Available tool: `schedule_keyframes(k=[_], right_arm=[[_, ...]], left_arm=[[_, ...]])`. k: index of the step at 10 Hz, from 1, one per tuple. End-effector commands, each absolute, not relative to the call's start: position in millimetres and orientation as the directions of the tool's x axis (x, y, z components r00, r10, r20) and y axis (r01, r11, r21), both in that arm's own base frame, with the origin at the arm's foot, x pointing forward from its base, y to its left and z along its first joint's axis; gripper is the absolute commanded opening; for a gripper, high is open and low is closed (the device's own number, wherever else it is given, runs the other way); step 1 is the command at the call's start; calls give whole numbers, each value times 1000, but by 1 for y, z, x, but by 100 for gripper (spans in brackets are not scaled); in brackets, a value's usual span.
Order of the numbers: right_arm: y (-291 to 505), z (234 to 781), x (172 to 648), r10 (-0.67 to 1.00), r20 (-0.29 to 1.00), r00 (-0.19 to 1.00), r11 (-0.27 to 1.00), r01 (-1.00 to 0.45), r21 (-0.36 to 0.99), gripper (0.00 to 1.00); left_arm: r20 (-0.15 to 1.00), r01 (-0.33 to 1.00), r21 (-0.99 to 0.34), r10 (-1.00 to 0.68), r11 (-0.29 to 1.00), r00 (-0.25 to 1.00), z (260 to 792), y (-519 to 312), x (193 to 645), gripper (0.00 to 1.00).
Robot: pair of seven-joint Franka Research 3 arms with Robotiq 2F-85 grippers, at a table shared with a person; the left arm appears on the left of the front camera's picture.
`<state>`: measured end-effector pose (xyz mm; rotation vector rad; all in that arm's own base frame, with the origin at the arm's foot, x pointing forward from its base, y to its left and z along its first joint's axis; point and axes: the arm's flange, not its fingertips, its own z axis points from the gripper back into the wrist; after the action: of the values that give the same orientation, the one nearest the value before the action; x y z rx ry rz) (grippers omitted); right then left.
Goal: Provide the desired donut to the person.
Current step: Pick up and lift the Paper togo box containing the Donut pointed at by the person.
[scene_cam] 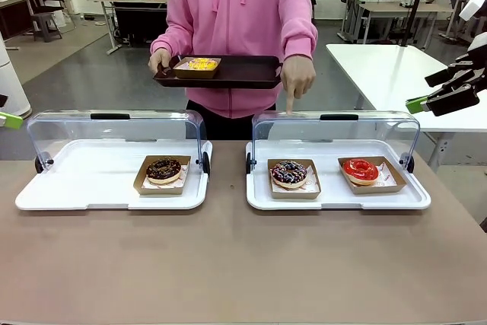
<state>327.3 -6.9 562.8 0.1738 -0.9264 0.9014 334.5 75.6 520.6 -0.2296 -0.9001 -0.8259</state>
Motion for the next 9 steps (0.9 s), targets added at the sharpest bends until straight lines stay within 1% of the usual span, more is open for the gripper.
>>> schedule_keyframes(k=[1, 6, 7, 9], right_arm=[[-7, 562, 328, 600, 751, 278, 630, -742, -229, 100], [-7, 563, 327, 597, 753, 277, 635, -736, -233, 100], [15, 578, 351, 676, 701, 229, 541, -800, -260, 100], [96, 590, 412, 864, 454, 219, 369, -888, -274, 100]], left_arm=[[768, 712, 149, -534, 687, 354, 518, 73, 331, 100], [768, 712, 149, -534, 687, 354, 518, 73, 331, 100], [768, 712, 149, -534, 687, 354, 518, 73, 331, 100], [768, 712, 149, -534, 687, 354, 518, 73, 331, 100]])
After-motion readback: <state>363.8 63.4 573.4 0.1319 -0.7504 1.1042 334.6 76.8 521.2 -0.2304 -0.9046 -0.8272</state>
